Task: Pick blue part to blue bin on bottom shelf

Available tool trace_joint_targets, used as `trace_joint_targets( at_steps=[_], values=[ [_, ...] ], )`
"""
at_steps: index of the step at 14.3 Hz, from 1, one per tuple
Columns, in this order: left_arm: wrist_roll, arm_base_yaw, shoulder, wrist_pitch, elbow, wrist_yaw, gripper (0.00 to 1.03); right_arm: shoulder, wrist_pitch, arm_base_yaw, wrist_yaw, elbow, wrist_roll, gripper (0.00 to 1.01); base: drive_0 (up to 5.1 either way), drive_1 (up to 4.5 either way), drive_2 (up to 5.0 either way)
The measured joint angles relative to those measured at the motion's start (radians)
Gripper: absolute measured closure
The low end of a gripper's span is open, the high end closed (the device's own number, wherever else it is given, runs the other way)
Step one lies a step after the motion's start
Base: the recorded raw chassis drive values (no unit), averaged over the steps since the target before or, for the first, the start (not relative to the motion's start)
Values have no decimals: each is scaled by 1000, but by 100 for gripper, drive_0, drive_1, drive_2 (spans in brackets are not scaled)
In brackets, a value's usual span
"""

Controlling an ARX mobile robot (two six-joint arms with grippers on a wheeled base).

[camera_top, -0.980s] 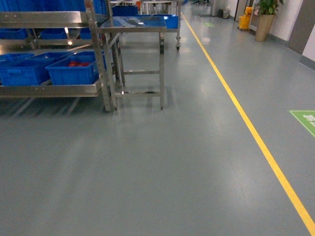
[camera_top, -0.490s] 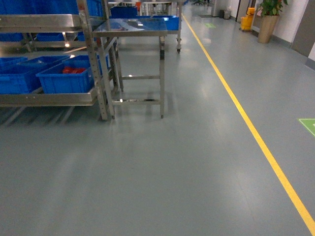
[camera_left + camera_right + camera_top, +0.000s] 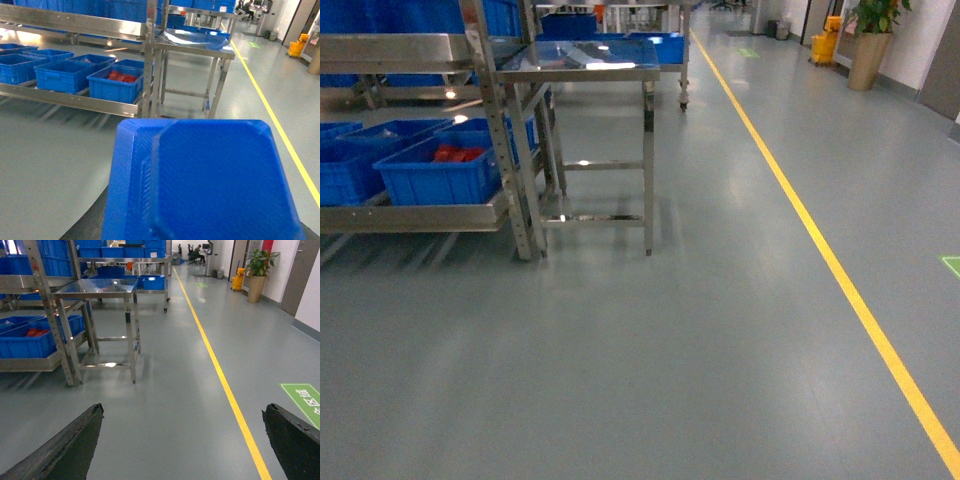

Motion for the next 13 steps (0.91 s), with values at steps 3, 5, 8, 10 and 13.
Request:
trace_joint_targets(
  at_steps=[3, 5, 8, 10, 13],
  values=[
    [0, 0, 0, 0, 0, 0, 60, 0, 0, 0, 0, 0, 0, 3, -17, 387, -422],
    [0, 0, 0, 0, 0, 0, 60, 0, 1, 0, 0, 0, 0, 3, -17, 387, -422],
    [0, 0, 0, 0, 0, 0, 60, 0, 1, 0, 0, 0, 0, 3, -17, 387, -422],
    [0, 0, 0, -4, 0, 0, 60, 0, -1, 0, 0, 0, 0, 3, -17, 387, -422],
    [0, 0, 0, -1, 0, 0, 60, 0, -2, 0, 0, 0, 0, 3, -17, 387, -422]
  ],
)
